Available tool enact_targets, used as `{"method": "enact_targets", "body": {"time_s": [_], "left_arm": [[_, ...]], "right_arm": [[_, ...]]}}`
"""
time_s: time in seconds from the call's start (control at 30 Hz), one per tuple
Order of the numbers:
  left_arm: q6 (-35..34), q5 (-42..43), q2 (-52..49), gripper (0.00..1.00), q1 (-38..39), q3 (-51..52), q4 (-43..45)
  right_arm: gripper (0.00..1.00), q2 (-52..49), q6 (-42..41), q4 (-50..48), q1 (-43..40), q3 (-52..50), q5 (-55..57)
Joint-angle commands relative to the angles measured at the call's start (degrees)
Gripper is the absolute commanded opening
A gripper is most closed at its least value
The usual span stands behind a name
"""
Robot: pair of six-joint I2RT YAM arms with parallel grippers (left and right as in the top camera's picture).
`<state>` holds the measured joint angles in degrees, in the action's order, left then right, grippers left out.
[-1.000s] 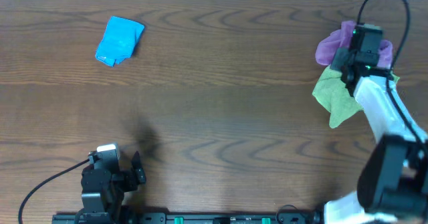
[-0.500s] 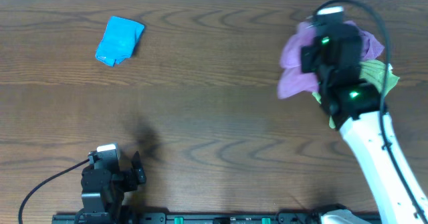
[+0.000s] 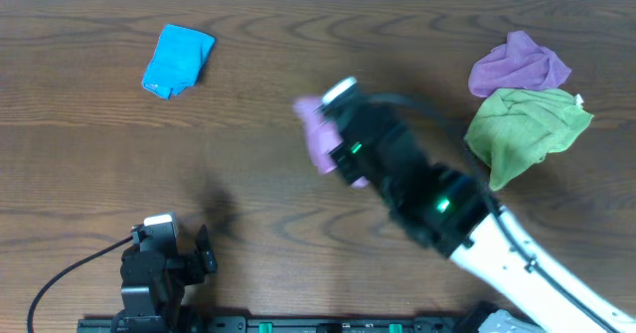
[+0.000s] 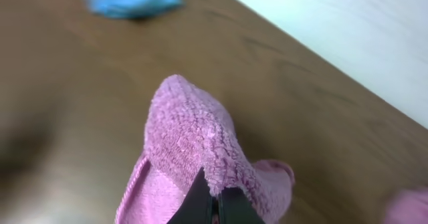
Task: Fold the cloth
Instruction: 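Lift the purple cloth with the right gripper and drag it toward center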
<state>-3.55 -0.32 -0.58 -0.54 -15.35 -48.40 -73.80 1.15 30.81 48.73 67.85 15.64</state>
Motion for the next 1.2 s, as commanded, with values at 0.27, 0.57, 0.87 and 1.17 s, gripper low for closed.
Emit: {"method": "enact_targets", "body": {"time_s": [0.27,0.57,0.87,1.17], "left_arm": [[0.81,-0.07,0.33,0.95,0.28,0.68,-1.31],[0.81,-0.07,0.33,0.95,0.28,0.68,-1.31],[0.81,-0.07,0.33,0.95,0.28,0.68,-1.31],[0.81,-0.07,0.33,0.95,0.28,0.68,-1.31]], "right_arm": [[0.02,-4.55,-11.87,-4.66,10.19,0.72,-8.79],[0.37,-19.19,-19.87,-9.57,-8.79,0.72,2.99],[0.60,-16.48,-22.29,-11.08,-20.65,0.83,-6.95],[0.59,-18.62,-29.51,-8.04,-17.84,0.81,-23.21]]}}
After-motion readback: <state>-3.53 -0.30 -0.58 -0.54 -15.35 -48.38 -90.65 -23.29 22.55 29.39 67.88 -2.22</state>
